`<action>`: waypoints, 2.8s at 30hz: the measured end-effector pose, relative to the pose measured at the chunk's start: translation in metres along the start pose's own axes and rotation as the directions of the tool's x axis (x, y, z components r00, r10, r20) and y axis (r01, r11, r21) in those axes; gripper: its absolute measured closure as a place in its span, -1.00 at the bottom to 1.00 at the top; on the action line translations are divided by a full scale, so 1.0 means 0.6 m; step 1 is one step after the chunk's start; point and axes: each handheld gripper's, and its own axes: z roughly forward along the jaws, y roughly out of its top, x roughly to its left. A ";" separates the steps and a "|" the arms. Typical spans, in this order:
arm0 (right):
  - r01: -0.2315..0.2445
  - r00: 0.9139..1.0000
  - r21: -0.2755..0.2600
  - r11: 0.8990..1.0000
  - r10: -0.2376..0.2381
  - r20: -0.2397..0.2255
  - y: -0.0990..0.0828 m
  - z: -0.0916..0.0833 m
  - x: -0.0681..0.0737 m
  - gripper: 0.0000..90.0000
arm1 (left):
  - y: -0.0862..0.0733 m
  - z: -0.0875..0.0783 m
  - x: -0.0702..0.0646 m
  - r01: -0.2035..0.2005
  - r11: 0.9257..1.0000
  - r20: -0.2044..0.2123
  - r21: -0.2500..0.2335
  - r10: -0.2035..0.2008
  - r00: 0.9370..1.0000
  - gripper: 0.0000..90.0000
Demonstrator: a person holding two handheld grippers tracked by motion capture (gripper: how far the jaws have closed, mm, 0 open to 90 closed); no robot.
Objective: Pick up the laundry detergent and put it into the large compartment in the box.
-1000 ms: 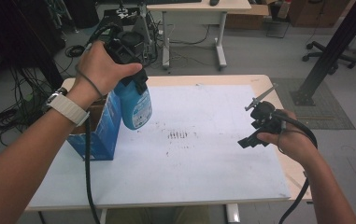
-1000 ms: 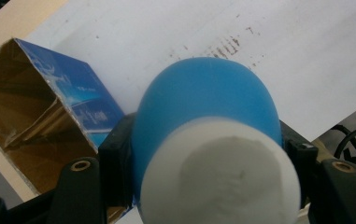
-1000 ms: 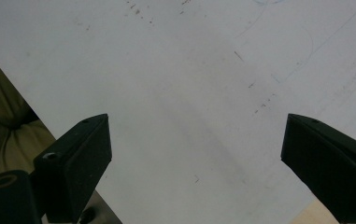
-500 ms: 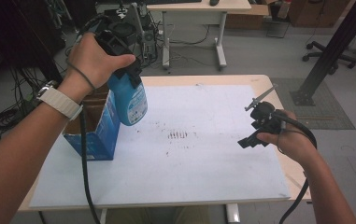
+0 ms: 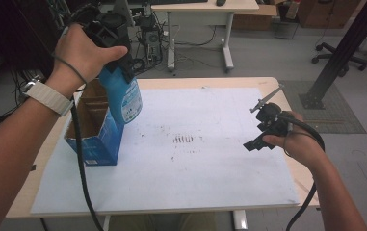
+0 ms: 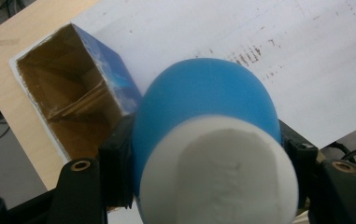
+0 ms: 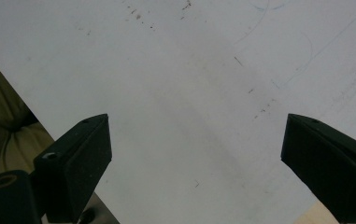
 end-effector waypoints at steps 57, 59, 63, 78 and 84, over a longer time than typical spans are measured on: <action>0.016 1.000 -0.005 1.000 -0.016 -0.002 0.012 0.001 0.004 -0.80 | -0.044 -0.048 0.118 0.291 0.957 -0.078 0.006 -0.290 0.954 -0.17; 0.015 1.000 -0.007 1.000 -0.015 -0.003 0.011 0.000 0.003 -0.80 | -0.045 -0.047 0.122 0.300 0.954 -0.080 0.008 -0.298 0.951 -0.17; 0.016 1.000 -0.006 1.000 -0.016 -0.003 0.010 0.001 0.003 -0.80 | -0.048 -0.043 0.129 0.313 0.950 -0.087 0.011 -0.311 0.946 -0.17; 0.016 1.000 -0.006 1.000 -0.016 -0.003 0.011 0.002 0.002 -0.80 | -0.060 -0.030 0.160 0.366 0.930 -0.106 0.017 -0.363 0.926 -0.17; 0.015 1.000 -0.005 1.000 -0.015 -0.004 0.013 0.003 0.002 -0.80 | -0.062 -0.019 0.165 0.369 0.929 -0.102 0.024 -0.365 0.925 -0.17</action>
